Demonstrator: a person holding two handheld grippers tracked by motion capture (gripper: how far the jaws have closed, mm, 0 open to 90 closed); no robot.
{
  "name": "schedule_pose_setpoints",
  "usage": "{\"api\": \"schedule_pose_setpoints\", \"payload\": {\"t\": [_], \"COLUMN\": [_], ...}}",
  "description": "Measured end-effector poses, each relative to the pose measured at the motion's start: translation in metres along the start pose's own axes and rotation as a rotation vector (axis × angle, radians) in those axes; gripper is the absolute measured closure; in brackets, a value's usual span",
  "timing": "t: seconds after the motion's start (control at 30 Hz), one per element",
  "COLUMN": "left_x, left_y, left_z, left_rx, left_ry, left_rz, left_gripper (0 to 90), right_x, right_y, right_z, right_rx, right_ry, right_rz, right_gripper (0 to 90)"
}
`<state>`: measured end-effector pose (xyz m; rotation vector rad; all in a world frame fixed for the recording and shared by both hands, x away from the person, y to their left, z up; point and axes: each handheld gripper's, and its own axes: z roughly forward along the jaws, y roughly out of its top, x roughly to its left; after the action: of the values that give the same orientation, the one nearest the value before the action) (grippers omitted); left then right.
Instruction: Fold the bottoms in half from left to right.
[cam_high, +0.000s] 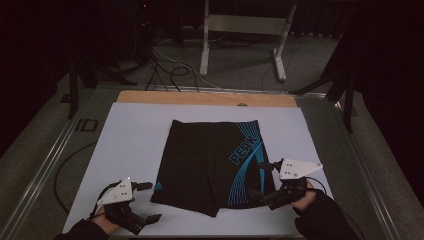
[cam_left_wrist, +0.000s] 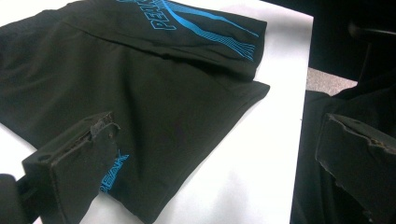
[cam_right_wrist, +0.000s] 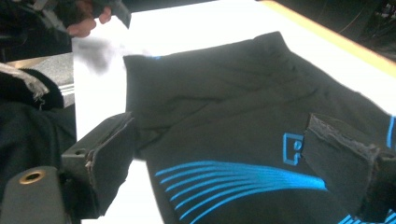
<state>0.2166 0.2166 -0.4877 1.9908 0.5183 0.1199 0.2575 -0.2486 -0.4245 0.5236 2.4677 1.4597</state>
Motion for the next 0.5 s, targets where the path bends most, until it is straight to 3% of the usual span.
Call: {"api": "schedule_pose_setpoints", "payload": {"t": [0.33, 0.5], "left_x": [0.0, 0.001], "left_y": [0.001, 0.002], "left_z": [0.0, 0.0], "left_rx": [-0.009, -0.008], "left_ry": [0.007, 0.02], "left_rz": [-0.009, -0.019], "left_gripper": [0.0, 0.0], "right_x": [-0.017, -0.028], "right_y": [0.028, 0.041], "right_z": [0.014, 0.031], "right_rx": [-0.033, -0.048], "right_ry": [-0.013, -0.011], "right_rz": [-0.03, -0.053], "right_gripper": [10.4, 10.4]}}
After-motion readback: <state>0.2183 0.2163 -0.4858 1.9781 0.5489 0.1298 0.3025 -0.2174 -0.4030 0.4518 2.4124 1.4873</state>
